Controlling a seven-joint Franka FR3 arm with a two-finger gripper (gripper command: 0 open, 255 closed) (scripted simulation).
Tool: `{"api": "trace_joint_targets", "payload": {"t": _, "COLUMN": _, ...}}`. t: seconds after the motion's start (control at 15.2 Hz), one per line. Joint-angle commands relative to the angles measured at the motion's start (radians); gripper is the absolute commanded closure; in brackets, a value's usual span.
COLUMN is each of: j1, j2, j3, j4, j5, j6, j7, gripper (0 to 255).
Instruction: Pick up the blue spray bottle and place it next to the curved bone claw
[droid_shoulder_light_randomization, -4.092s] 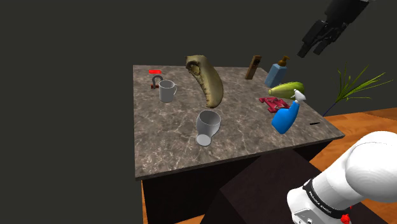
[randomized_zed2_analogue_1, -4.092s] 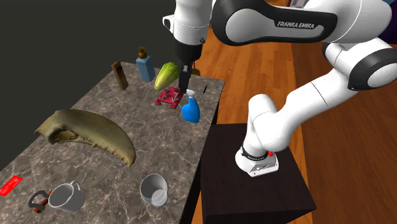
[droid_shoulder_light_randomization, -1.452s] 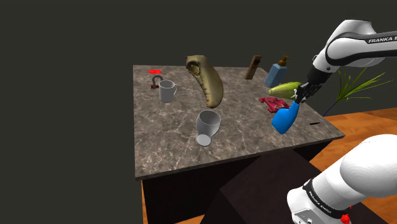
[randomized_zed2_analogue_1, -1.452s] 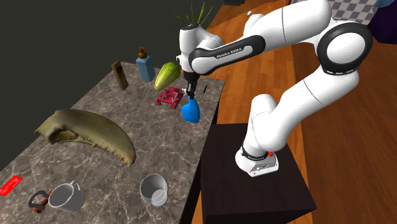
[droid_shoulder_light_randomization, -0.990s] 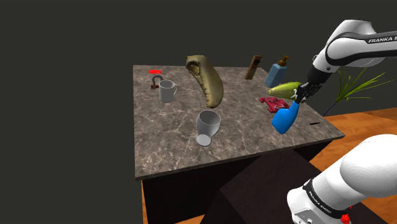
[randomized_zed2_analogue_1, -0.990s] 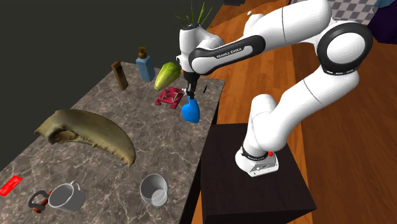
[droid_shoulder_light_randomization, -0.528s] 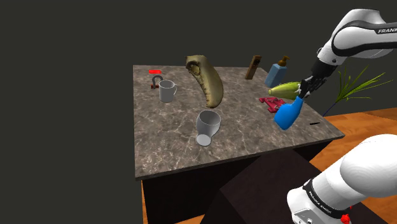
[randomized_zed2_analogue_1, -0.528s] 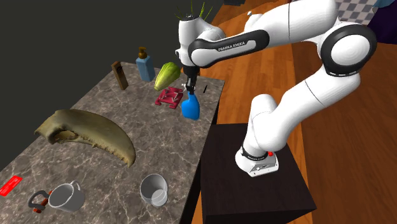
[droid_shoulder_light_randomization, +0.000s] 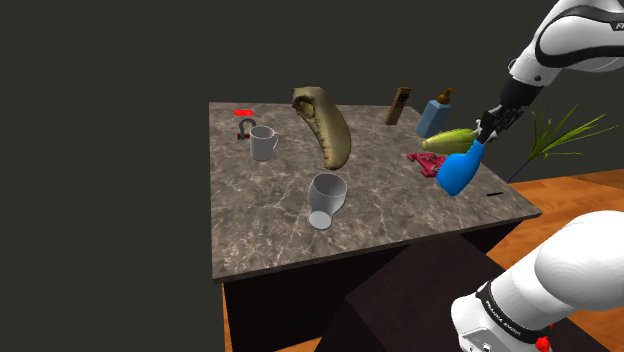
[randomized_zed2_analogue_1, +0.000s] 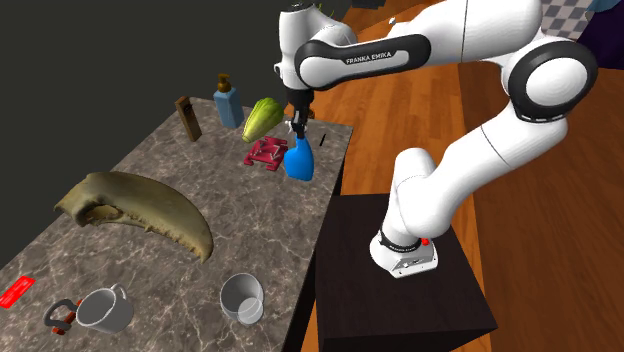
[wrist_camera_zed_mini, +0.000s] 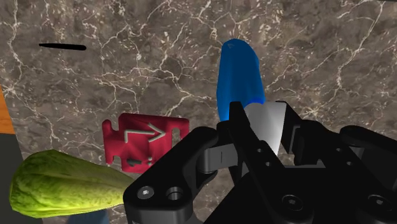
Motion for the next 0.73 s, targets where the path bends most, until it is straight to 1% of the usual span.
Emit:
{"api": "trace_joint_targets", "payload": {"t": 0.0, "j1": 0.001, "j2": -0.005, "j3": 0.007, "j4": 0.027, "j5": 0.005, "j6": -0.032, "j7": -0.001, "gripper": 255}}
{"api": "trace_joint_targets", "payload": {"t": 0.66, "j1": 0.011, "j2": -0.004, "j3": 0.035, "j4": 0.159, "j5": 0.027, "j6": -0.164, "j7": -0.008, "gripper": 255}}
